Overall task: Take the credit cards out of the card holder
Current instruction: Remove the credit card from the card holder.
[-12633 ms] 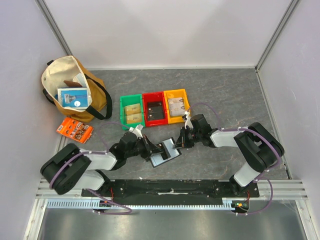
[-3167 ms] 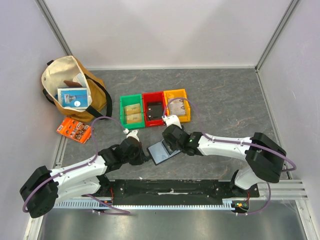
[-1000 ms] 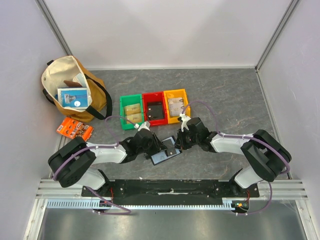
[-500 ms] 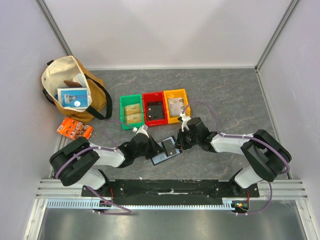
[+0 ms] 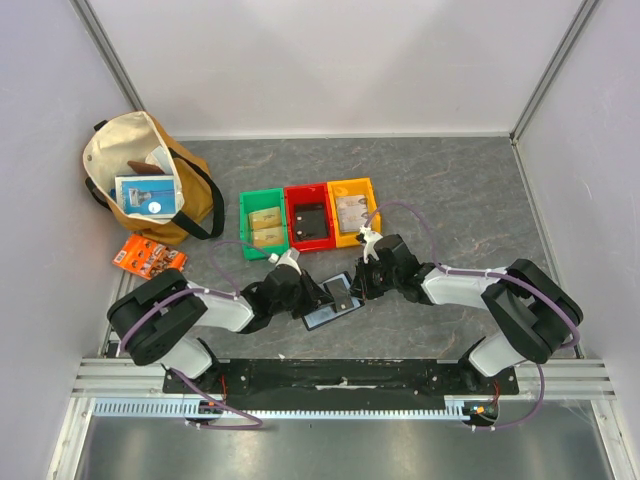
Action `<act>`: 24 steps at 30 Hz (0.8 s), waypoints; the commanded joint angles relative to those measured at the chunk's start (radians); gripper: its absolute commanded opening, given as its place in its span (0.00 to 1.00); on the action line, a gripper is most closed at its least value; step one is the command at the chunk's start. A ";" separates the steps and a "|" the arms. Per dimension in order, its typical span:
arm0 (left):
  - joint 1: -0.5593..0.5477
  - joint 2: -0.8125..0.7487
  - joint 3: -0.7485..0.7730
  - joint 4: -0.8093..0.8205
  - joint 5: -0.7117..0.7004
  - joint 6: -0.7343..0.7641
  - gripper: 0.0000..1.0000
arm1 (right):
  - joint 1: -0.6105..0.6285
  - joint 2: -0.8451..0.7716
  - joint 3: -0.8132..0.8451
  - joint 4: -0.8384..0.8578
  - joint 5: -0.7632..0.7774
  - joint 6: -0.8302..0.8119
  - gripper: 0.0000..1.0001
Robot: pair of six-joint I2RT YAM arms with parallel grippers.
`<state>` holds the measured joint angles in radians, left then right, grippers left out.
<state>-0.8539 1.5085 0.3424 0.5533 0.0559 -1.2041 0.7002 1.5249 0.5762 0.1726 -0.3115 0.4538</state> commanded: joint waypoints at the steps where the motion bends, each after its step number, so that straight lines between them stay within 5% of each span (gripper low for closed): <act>1: -0.004 0.022 0.017 -0.013 0.009 0.015 0.15 | 0.001 0.012 -0.026 -0.048 0.000 0.000 0.13; 3: -0.004 0.003 0.006 -0.016 0.004 0.011 0.02 | -0.001 0.018 -0.026 -0.048 0.003 0.002 0.12; 24: 0.001 -0.571 -0.094 -0.538 -0.148 0.066 0.02 | -0.036 0.000 0.008 -0.131 0.034 -0.012 0.11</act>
<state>-0.8532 1.0351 0.2382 0.1860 -0.0307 -1.2053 0.6693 1.5383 0.5770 0.1730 -0.3347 0.4812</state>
